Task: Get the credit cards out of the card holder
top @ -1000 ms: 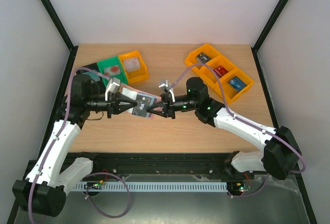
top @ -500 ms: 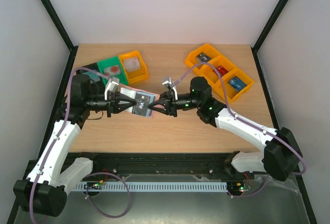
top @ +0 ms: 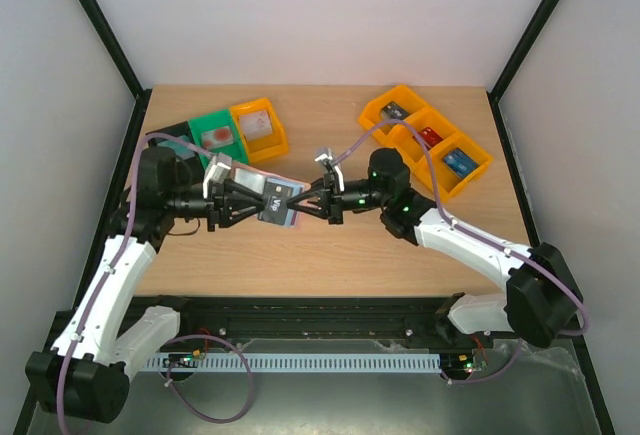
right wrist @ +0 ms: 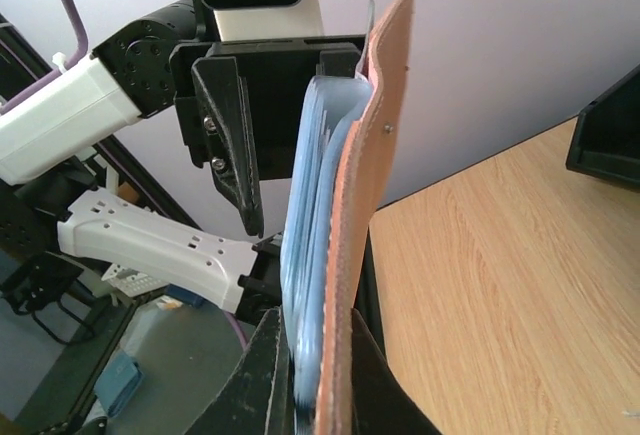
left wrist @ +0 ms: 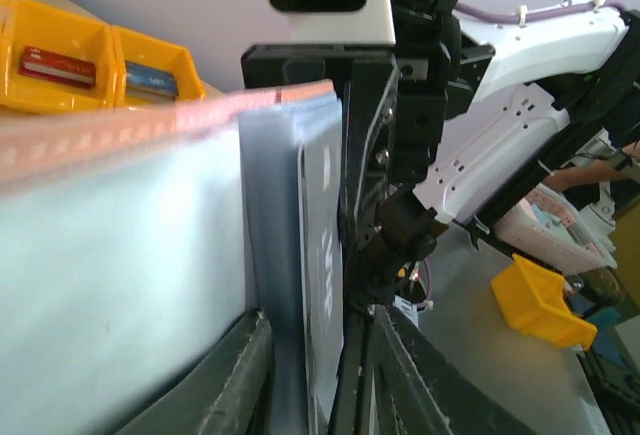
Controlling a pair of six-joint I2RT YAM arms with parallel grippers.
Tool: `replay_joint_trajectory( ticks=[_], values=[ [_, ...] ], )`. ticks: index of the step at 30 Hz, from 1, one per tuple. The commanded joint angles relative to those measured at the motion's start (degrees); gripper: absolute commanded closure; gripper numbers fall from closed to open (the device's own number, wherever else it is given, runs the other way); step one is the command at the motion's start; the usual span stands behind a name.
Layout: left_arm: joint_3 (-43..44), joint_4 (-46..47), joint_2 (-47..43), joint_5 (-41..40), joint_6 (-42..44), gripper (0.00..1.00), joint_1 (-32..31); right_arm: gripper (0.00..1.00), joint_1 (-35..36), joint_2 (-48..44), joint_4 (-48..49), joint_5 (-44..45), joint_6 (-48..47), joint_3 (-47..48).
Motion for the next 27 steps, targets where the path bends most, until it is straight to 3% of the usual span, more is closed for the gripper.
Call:
replay_joint_trajectory(
  ticks=[1,10,21,24,27],
  values=[
    [-0.8,-2.6,-1.2,-0.1,4.1,0.72,-0.1,0.99,-1.5,-4.2,-0.6,-2.6,-2.9,0.4],
    [-2.1,-0.9,-0.8,-1.0,3.1,0.67,-1.1,0.98,-1.7,-4.9,-0.8,-3.0,-1.8,2.2],
    [-2.5,-0.9,-0.2,-1.5,4.4,0.70,-2.3,0.98,-1.2,-2.1,9.2,-3.2,5.8,1.0],
    [-2.4,-0.9,-0.3,-0.9,4.6,0.77,-2.4,0.99,-1.1,-1.7,9.9,-3.2,6.3,1.3],
    [-2.2,-1.0,-0.4,-0.6,4.5,0.93,-2.4,0.98,-1.1,-1.7,9.3,-3.3,5.9,1.3]
  ],
)
